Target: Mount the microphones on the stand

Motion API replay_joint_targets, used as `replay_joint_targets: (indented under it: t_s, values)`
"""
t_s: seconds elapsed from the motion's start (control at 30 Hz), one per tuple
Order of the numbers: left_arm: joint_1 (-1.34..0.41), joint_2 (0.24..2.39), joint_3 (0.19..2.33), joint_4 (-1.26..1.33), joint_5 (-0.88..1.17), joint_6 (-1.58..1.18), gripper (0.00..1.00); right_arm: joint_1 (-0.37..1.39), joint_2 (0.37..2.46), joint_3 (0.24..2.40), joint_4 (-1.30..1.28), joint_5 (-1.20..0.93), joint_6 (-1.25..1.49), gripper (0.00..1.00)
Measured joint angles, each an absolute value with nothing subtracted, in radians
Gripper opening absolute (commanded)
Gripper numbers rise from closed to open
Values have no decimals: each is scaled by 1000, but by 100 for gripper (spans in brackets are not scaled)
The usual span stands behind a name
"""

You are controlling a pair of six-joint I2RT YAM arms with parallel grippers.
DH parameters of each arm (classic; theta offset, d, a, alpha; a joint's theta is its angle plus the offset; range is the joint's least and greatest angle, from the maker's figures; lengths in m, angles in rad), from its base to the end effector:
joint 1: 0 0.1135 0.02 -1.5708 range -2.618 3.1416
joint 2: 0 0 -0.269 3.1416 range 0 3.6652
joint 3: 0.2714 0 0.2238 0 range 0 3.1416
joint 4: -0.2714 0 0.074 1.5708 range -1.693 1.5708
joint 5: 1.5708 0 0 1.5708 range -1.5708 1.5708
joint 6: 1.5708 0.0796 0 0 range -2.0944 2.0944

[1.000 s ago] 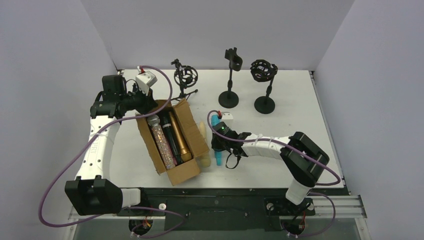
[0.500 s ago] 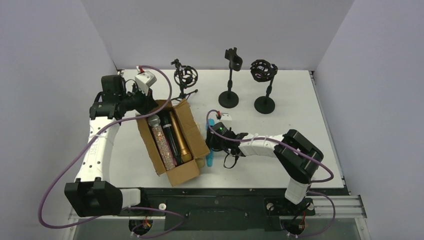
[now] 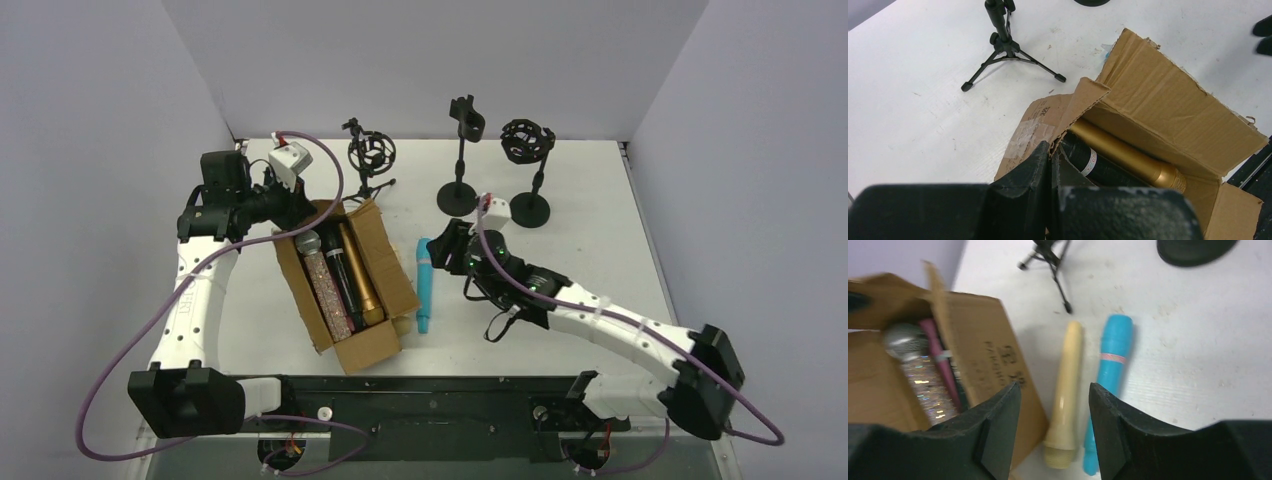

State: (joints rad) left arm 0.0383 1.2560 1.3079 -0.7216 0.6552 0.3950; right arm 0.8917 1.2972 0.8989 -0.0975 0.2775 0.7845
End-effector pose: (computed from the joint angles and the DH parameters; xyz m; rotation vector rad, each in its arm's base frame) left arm 0.2581 -0.0386 0.3553 0.7101 1.9991 -0.4771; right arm 0.2065 0.2211 0.2725 0.0628 2.1315 0.7431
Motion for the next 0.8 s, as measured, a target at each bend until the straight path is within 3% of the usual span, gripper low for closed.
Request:
replay_joint_targets:
  t_s: [0.2, 0.4, 0.8]
  values:
    - [38, 1255, 1308, -722, 656, 388, 0, 1024, 1143, 945, -60, 314, 711, 45]
    - [39, 1255, 1308, -721, 656, 373, 0, 1215, 1370, 1144, -56, 281, 599, 45]
    - [39, 1254, 1308, -722, 655, 363, 0, 1264, 1786, 1387, -64, 235, 469, 50]
